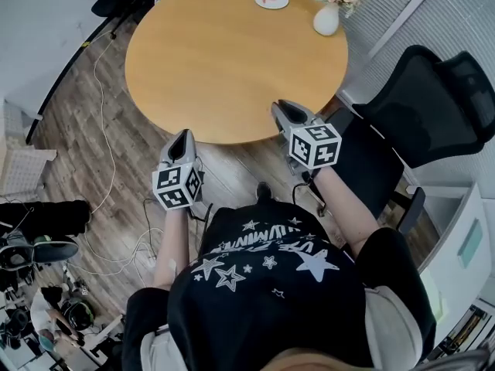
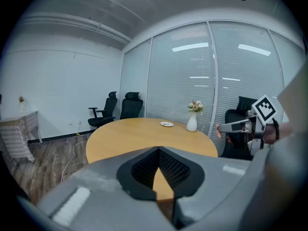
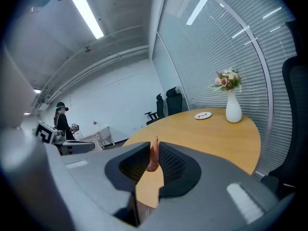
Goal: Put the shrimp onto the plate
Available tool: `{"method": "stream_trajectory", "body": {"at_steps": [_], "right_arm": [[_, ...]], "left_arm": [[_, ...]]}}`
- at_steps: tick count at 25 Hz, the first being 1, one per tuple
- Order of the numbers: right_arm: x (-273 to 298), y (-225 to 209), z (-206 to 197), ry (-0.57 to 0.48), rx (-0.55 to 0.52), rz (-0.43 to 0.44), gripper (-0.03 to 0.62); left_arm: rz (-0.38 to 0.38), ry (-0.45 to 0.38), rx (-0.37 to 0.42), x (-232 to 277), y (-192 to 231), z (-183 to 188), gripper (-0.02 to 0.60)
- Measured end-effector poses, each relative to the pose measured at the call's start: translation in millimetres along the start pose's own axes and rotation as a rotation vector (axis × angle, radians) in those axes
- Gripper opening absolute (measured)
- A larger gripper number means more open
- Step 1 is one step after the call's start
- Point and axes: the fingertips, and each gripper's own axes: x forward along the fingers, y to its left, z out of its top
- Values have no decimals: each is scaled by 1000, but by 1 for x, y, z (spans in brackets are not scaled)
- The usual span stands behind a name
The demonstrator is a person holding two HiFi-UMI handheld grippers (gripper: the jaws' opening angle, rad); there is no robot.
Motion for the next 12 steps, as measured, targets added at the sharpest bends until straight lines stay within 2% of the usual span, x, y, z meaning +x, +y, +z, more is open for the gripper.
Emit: {"method": "stream_trajectory", "body": {"at_steps": [8,12], "right_arm": [[23,-21,18,-10,10,-2,58],[36,-34,21,-3,31,-33,58]], "left_arm": [[16,2,-20,25,9,12,2],[2,-4,-39,38,16,19,2]]}}
